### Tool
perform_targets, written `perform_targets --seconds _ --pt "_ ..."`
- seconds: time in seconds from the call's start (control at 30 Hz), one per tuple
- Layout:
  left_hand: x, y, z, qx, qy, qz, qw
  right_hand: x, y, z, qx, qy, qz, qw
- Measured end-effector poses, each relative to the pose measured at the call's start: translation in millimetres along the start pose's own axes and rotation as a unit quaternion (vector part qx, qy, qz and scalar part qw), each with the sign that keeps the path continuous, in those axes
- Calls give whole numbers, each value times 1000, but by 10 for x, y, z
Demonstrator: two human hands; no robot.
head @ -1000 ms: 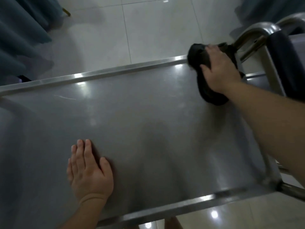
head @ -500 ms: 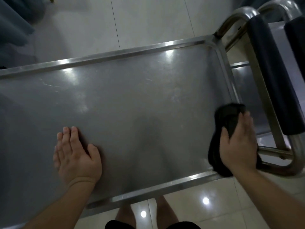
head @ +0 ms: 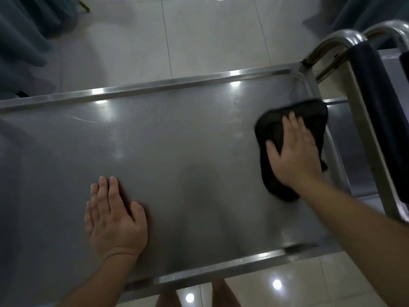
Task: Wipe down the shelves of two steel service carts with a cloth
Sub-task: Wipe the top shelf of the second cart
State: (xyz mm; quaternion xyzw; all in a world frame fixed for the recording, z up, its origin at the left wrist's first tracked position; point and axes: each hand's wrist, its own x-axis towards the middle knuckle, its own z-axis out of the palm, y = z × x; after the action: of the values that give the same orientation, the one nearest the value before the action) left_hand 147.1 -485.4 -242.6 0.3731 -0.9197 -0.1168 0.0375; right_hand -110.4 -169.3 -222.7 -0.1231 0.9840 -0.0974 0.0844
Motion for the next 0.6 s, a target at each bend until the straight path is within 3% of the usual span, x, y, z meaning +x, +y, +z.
perform_targets --seconds 0.13,0.27,0.4,0.6 --pt "-2 29 -28 0 -3 -6 1000 1164 -457 -31 -2 -1 -3 1000" --pt "-8 28 -43 4 -9 -6 1000 1524 -729 -34 -16 -20 -12 1000" --pt "-8 39 -54 -5 -11 -7 1000 941 -623 -46 -2 -22 -86 996" --pt "-13 58 -82 -15 -9 -7 1000 -941 -133 73 -6 8 -155 988"
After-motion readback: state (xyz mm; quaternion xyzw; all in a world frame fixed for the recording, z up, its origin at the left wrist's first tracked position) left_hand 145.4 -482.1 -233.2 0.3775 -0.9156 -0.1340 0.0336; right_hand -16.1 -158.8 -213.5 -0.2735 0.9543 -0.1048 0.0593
